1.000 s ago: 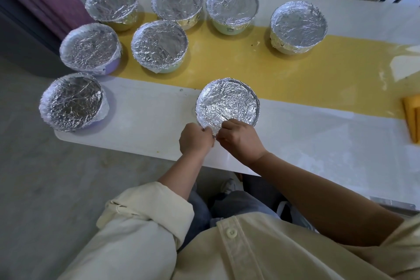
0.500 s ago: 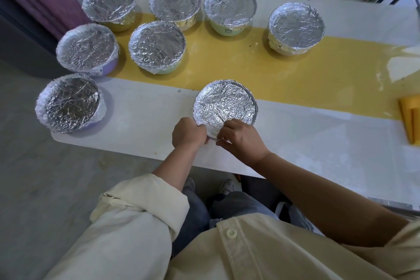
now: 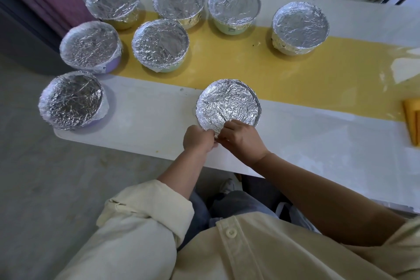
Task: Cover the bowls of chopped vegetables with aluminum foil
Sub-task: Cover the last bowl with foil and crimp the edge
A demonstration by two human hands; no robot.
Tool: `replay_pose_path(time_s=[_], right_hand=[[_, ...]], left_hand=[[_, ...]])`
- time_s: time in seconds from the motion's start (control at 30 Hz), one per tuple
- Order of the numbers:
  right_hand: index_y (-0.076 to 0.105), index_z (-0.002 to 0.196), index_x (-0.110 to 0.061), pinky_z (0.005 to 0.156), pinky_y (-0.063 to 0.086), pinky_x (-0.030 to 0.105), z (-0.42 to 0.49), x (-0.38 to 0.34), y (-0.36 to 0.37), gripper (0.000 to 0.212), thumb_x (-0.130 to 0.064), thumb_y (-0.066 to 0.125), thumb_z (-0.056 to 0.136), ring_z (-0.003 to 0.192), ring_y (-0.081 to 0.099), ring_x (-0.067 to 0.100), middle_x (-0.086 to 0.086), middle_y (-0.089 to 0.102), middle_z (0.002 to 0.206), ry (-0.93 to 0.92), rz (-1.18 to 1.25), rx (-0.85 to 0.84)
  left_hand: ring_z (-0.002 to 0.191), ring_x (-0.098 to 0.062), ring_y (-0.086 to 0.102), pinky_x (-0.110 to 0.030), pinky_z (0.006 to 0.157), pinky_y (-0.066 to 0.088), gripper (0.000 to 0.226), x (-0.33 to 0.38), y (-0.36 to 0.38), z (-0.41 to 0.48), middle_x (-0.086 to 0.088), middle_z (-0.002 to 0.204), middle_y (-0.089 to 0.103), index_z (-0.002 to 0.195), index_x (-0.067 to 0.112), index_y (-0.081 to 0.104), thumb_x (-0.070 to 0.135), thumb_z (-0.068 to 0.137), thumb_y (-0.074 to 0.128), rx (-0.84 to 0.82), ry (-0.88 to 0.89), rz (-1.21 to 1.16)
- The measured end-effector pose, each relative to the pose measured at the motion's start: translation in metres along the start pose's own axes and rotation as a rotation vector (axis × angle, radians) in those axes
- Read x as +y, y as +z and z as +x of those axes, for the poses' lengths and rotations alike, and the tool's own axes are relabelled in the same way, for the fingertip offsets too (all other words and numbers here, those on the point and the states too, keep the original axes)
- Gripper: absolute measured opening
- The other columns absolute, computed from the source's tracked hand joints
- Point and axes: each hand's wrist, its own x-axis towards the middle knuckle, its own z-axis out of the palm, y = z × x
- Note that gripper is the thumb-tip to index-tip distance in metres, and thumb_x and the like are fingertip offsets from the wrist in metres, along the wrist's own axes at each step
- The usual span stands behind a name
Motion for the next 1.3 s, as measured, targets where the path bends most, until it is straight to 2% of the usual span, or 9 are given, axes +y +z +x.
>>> replay_pose_path(time_s=[0.13,0.3,0.43,0.57,0.73,0.83,0.9,1.1,1.3], right_hand=[[0.061,0.062,-0.008,0.045,0.044,0.032,0.0,0.001,0.0,0.028,-0.023,0.058,0.085,0.06,0.057,0.026,0.005,0.056,0.064,-0.001,-0.005,0.014],[0.061,0.059,-0.007,0.043,0.043,0.03,0.002,0.001,0.0,0.022,-0.015,0.073,0.075,0.057,0.056,0.027,0.005,0.055,0.061,0.009,0.009,0.006],[0.063,0.06,-0.006,0.045,0.041,0.027,0.005,-0.001,-0.001,0.02,-0.012,0.08,0.069,0.056,0.057,0.028,0.006,0.055,0.06,0.024,0.064,-0.008],[0.067,0.082,-0.005,0.058,0.042,0.03,0.002,0.004,-0.007,0.029,-0.023,0.085,0.07,0.071,0.057,0.027,0.008,0.059,0.076,0.01,0.128,-0.072],[0.066,0.082,-0.008,0.059,0.045,0.032,-0.011,0.017,-0.02,0.023,-0.023,0.082,0.075,0.074,0.057,0.027,0.005,0.06,0.08,-0.023,0.053,-0.079],[0.063,0.069,-0.008,0.051,0.045,0.034,-0.012,0.015,-0.016,0.015,-0.013,0.07,0.08,0.064,0.055,0.027,0.005,0.057,0.071,-0.056,0.018,-0.06],[0.059,0.062,-0.008,0.046,0.044,0.034,-0.011,0.012,-0.011,0.023,-0.013,0.058,0.084,0.059,0.052,0.027,0.005,0.053,0.065,-0.067,-0.014,-0.026],[0.056,0.059,-0.008,0.044,0.038,0.032,-0.008,0.009,-0.006,0.027,-0.011,0.055,0.086,0.057,0.049,0.026,0.005,0.049,0.063,-0.075,-0.059,-0.011],[0.057,0.057,-0.008,0.044,0.034,0.031,-0.003,0.002,-0.004,0.024,-0.011,0.067,0.079,0.055,0.049,0.025,0.005,0.049,0.061,-0.081,-0.058,0.001]], left_hand=[[0.064,-0.025,0.071,-0.034,0.072,0.059,0.021,0.004,-0.003,-0.005,-0.018,0.085,0.073,0.097,-0.001,0.065,0.016,0.093,0.053,-0.096,-0.053,-0.044],[0.059,-0.018,0.071,-0.031,0.073,0.057,0.028,0.004,0.0,-0.002,-0.013,0.077,0.071,0.111,-0.006,0.062,0.012,0.096,0.047,-0.105,-0.031,-0.013],[0.063,-0.026,0.072,-0.041,0.086,0.058,0.019,0.005,-0.001,-0.002,-0.012,0.069,0.068,0.092,-0.004,0.062,0.009,0.092,0.048,-0.071,0.027,0.052],[0.079,-0.035,0.073,-0.046,0.081,0.06,0.022,0.007,-0.007,0.005,-0.018,0.084,0.073,0.082,0.003,0.062,0.021,0.075,0.051,-0.061,0.069,0.143],[0.075,-0.026,0.075,-0.028,0.073,0.054,0.022,0.014,-0.015,0.006,-0.013,0.077,0.074,0.083,0.006,0.064,0.01,0.092,0.045,-0.132,0.095,0.181],[0.073,-0.026,0.075,-0.029,0.073,0.055,0.023,0.014,-0.016,0.007,-0.011,0.074,0.074,0.081,0.005,0.065,0.011,0.09,0.045,-0.121,0.123,0.206],[0.071,-0.025,0.075,-0.034,0.077,0.057,0.024,0.011,-0.014,0.009,-0.01,0.071,0.074,0.085,0.002,0.067,0.012,0.088,0.045,-0.095,0.134,0.209],[0.066,-0.025,0.073,-0.026,0.059,0.044,0.047,0.0,-0.007,0.0,-0.009,0.077,0.073,0.084,0.004,0.065,0.05,0.09,0.055,-0.061,0.04,0.153],[0.064,-0.025,0.074,-0.042,0.082,0.06,0.027,-0.004,0.002,0.0,-0.007,0.056,0.071,0.08,0.001,0.07,0.018,0.091,0.053,-0.042,0.068,0.112]])
